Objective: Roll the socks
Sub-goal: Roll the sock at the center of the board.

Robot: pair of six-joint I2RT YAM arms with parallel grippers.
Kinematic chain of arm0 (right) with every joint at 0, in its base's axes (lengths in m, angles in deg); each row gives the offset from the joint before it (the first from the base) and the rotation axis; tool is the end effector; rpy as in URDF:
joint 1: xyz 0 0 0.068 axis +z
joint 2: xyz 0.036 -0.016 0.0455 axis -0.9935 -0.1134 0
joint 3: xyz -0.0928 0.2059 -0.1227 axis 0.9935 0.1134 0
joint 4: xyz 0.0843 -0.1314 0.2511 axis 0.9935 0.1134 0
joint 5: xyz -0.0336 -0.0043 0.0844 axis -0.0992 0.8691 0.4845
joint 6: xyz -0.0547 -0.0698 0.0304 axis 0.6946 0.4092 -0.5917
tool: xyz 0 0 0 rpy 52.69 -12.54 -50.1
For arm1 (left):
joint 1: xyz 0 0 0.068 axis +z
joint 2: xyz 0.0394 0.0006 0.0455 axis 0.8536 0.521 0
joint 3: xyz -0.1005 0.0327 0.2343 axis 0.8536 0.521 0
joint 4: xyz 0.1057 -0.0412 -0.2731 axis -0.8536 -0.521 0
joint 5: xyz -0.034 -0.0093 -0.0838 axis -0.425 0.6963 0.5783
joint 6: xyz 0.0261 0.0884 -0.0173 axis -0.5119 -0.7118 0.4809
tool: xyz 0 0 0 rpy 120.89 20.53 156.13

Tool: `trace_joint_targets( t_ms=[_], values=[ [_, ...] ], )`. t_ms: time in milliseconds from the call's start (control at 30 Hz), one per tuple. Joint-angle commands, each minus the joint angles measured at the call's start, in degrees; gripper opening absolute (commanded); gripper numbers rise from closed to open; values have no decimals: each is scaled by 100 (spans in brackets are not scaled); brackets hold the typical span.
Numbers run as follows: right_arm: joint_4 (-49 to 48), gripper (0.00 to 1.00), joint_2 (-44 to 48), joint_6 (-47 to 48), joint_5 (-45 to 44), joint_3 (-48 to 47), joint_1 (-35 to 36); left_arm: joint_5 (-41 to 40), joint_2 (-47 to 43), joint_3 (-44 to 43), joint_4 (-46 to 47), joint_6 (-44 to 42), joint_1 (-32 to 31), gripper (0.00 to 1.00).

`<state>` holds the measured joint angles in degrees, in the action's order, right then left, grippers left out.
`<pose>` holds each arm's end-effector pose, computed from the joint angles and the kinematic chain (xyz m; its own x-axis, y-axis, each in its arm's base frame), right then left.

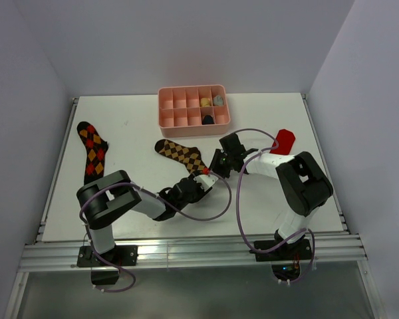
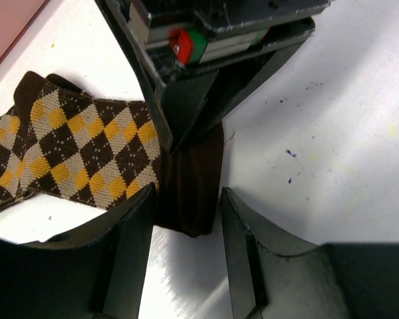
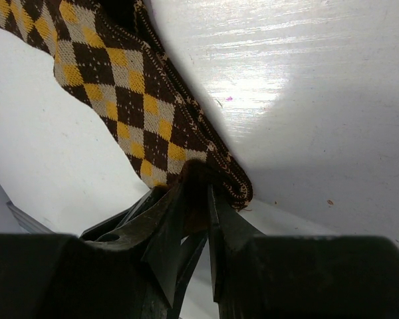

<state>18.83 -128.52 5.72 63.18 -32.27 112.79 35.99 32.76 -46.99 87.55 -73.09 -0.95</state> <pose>0.3232 0.2078 0.0657 -0.9279 0.2845 -0.2411 0.0980 0.8098 0.5784 0.2128 -0.3106 0.0497 -0.1032 0.4449 -0.8896 0.6996 0.6682 0.2530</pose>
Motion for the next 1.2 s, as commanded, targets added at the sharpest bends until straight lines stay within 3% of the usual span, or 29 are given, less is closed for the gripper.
trace_joint_targets(
  t_ms=[0, 233, 433, 700, 867, 1167],
  values=[
    [323, 29, -146, 97, -63, 84, -30, 172, 117, -215, -405, 131, 31, 49],
    [350, 28, -5, 97, -28, 75, -38, 418, 188, -434, -906, 333, 145, 46],
    [367, 29, 214, 71, 51, 84, -100, 646, 241, -549, -1161, 412, 224, 36],
    [411, 35, 636, 62, 121, 57, -214, 1156, 153, -601, -1363, 552, 400, 1],
    [543, 44, 961, 123, 52, -21, -398, 1708, 126, -768, -1626, 763, 549, 0],
    [570, 44, 1770, 299, -414, 136, -627, 3115, 284, -1410, -2549, 2193, 1120, 0]
  ],
)
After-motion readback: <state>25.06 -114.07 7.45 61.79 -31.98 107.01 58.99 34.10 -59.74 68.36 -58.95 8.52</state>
